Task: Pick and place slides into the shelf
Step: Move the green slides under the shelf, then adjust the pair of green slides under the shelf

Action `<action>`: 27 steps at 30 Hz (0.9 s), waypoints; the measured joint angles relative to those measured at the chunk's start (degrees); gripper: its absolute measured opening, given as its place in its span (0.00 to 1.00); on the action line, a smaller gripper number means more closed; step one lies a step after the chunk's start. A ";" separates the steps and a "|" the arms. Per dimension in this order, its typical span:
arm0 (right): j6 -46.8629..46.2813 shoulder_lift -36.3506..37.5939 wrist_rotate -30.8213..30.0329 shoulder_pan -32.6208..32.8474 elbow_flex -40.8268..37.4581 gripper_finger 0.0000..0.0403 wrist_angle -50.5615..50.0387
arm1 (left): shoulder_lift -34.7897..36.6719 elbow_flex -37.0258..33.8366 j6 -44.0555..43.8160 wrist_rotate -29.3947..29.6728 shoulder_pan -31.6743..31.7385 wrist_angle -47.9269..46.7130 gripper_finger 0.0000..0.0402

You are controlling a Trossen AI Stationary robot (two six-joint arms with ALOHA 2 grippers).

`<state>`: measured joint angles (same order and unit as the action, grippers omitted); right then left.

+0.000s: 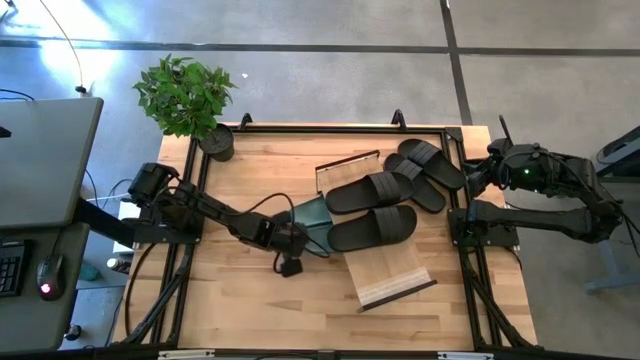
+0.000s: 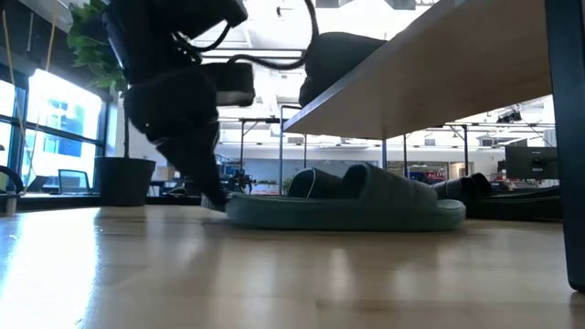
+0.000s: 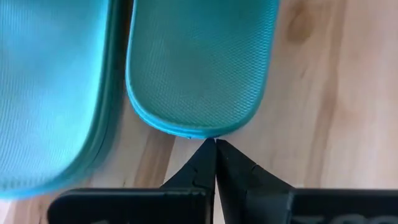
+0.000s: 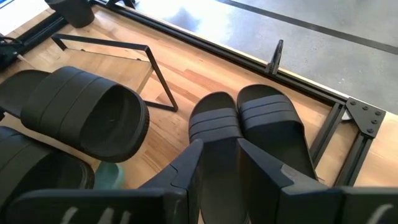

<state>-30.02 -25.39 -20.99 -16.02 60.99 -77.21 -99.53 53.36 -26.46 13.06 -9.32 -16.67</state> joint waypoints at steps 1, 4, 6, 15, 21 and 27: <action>0.00 0.00 0.00 -0.01 0.00 0.22 0.00 | 0.00 0.00 0.43 -0.01 0.00 0.85 0.00; 0.00 0.00 -0.02 -0.01 0.00 0.22 0.00 | 0.00 0.00 0.76 0.09 0.00 2.10 0.00; 0.00 0.00 -0.02 -0.01 0.00 0.22 0.00 | 0.00 -0.01 0.75 0.13 0.00 2.10 0.00; 0.00 0.00 -0.02 0.01 0.00 0.22 0.00 | 0.24 -0.74 -2.84 -1.25 -0.02 -4.89 0.00; 0.00 0.04 -0.11 -0.01 0.00 0.22 0.01 | 2.85 -0.82 -10.06 6.01 0.00 -17.68 0.00; -0.04 0.01 0.00 0.01 0.00 0.22 -0.01 | 4.11 -1.50 -11.93 8.97 2.75 -16.94 0.00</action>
<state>-30.06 -25.37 -20.99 -16.01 60.99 -77.22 -95.42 51.86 -38.39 22.03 -6.58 -33.61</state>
